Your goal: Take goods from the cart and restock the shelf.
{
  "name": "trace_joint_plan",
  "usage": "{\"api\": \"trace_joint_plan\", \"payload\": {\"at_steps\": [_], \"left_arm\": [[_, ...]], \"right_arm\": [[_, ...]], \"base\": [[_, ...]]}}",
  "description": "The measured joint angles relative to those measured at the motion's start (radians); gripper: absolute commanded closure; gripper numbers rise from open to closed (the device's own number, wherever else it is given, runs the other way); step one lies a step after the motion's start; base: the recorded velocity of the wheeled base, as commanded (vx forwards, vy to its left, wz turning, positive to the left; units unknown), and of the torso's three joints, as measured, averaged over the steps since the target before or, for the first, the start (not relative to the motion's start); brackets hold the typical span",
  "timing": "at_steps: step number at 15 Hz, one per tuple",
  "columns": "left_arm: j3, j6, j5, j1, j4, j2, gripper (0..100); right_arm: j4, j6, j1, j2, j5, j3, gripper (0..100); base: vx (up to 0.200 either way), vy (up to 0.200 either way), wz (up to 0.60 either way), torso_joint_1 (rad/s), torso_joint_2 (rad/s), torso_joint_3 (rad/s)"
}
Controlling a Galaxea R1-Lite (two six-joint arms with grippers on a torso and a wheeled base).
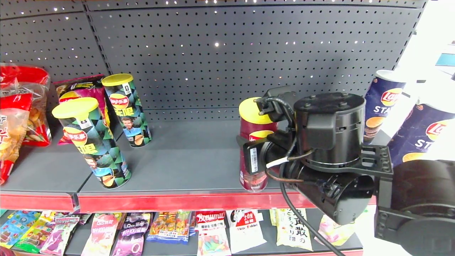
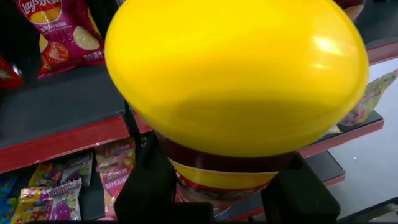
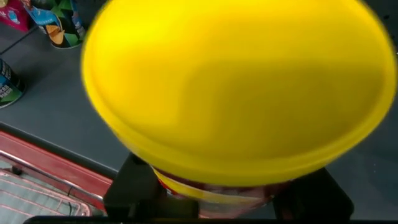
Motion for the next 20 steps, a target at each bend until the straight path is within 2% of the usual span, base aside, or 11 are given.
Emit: {"api": "trace_joint_plan", "payload": {"at_steps": [6, 11, 20], "left_arm": [[0.001, 0.000, 0.000, 0.000, 0.000, 0.000, 100], [0.001, 0.000, 0.000, 0.000, 0.000, 0.000, 100], [0.014, 0.001, 0.000, 0.000, 0.000, 0.002, 100]], "right_arm": [[-0.004, 0.002, -0.001, -0.006, -0.003, 0.007, 0], [-0.006, 0.005, 0.006, -0.052, -0.011, 0.061, 0], [-0.007, 0.004, 0.054, -0.277, -0.002, 0.321, 0]], "base": [[0.000, 0.000, 0.00, 0.000, 0.00, 0.000], [0.000, 0.000, 0.00, 0.000, 0.00, 0.000], [0.000, 0.000, 0.00, 0.000, 0.00, 0.000]]}}
